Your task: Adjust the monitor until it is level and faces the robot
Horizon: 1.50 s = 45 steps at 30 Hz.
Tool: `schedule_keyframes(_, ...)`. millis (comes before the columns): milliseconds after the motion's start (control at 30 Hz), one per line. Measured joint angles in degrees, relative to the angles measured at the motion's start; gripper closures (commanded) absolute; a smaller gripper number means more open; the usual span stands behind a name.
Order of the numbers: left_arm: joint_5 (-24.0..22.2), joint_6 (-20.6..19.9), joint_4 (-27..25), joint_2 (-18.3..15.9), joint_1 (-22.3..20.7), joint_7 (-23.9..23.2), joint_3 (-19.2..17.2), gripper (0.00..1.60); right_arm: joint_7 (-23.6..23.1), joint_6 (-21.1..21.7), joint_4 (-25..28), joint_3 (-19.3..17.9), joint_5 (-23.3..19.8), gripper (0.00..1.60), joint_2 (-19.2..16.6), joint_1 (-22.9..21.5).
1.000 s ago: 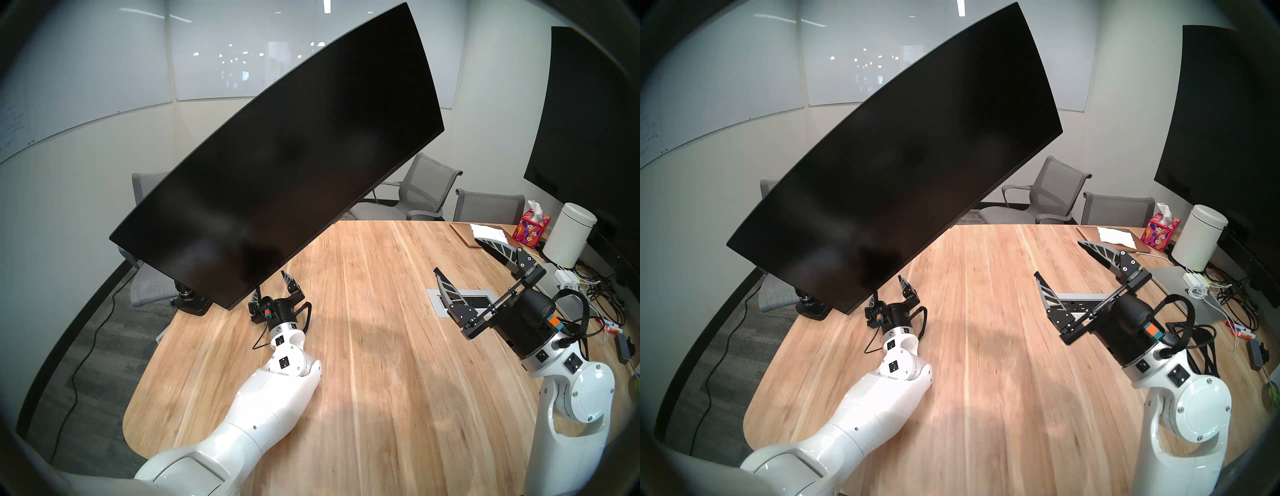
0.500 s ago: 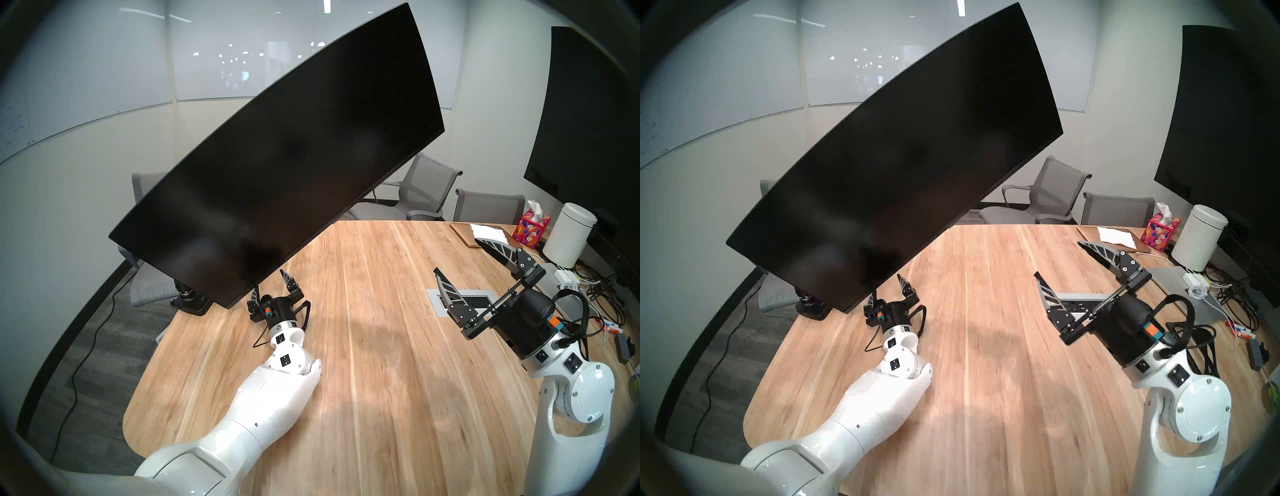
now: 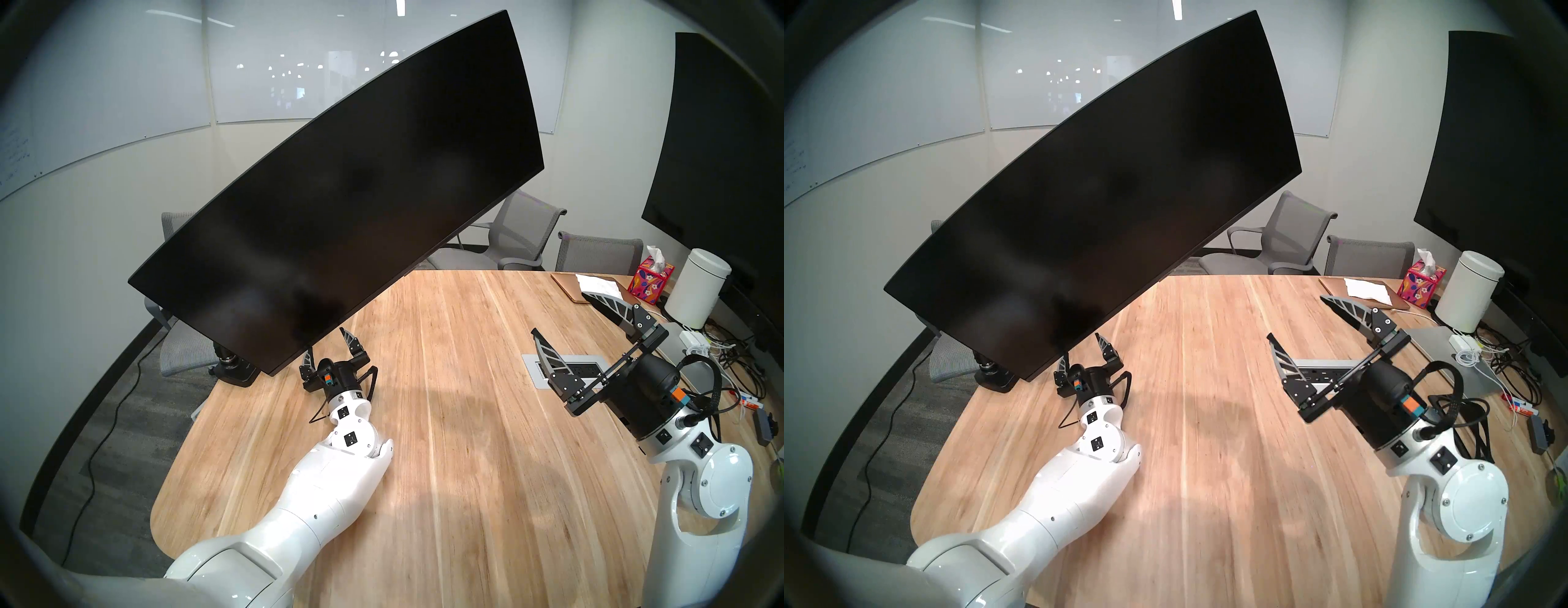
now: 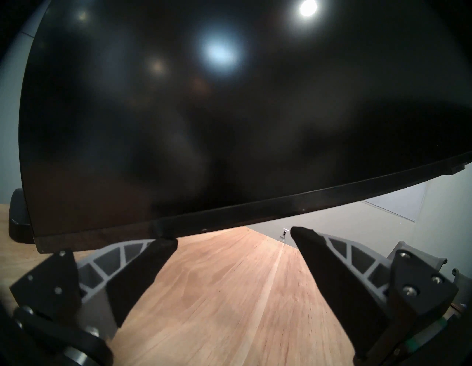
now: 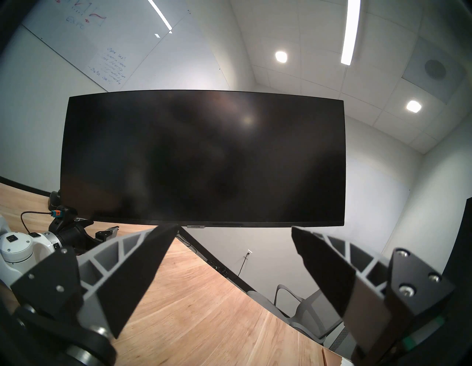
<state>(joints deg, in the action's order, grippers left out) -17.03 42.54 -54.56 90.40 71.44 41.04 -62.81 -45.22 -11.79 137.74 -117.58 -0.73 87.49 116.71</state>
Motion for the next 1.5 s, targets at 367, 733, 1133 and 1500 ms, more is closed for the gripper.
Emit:
schedule_keyframes(367,3.32,1.01,0.18,-0.77,-0.41,3.61,0.14,0.0,0.0,0.0,0.0,0.0,0.01,0.0,0.0,0.0)
schedule_keyframes(733,7.41,1.26,-0.99,-2.76,-0.2,7.49,0.96,0.0,0.0,0.0,0.0,0.0,0.01,0.0,0.0,0.0)
schedule_keyframes(1133,11.27,0.13,-3.67,-5.57,1.02,9.43,1.88,0.0,0.0,0.0,0.0,0.0,0.02,0.0,0.0,0.0)
schedule_keyframes(1500,13.79,-1.9,-7.36,-9.19,3.05,10.11,1.91,0.0,0.0,0.0,0.0,0.0,0.02,0.0,0.0,0.0)
